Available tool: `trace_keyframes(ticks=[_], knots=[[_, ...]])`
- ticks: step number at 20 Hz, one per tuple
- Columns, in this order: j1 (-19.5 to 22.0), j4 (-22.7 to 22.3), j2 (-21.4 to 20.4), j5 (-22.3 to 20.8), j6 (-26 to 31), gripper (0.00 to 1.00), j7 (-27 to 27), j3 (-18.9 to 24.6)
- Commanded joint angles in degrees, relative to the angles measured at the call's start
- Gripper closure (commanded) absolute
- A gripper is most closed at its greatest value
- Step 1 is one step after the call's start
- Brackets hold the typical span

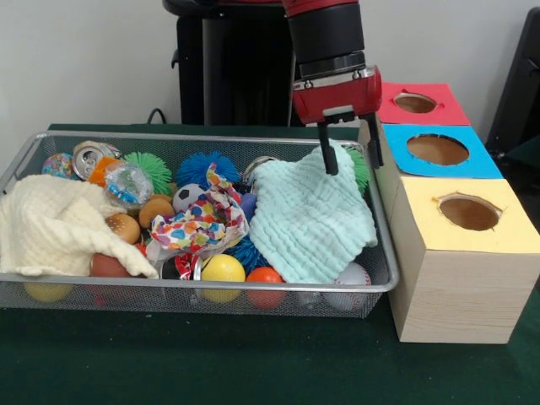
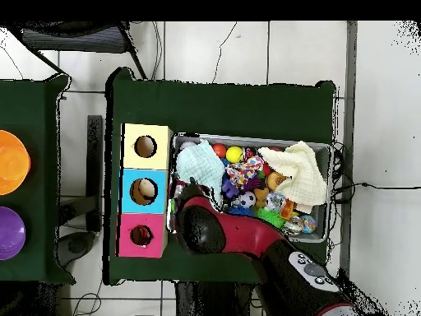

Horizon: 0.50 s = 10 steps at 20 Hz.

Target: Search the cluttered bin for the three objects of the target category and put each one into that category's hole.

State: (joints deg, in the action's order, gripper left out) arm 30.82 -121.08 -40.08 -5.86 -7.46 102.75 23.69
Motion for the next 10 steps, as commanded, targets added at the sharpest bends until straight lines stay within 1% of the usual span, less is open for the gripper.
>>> trace_keyframes(ticks=[1, 3, 5, 6, 8, 10], knots=[[-3.0, -2.5, -2.1, 1.0, -0.8, 0.0, 11.4, -0.8], [-5.9, -1.4, -6.1, 2.1, 4.2, 0.0, 8.9, -5.5], [-8.1, 0.6, -9.4, 2.8, 9.4, 0.0, 6.5, -9.4], [-8.2, 1.3, -10.2, 2.9, 11.7, 0.0, 5.9, -10.0], [-7.5, 2.0, -11.6, 2.7, 14.5, 0.0, 5.1, -9.7], [-6.8, 2.6, -12.4, 2.4, 15.7, 0.0, 4.9, -9.1]])
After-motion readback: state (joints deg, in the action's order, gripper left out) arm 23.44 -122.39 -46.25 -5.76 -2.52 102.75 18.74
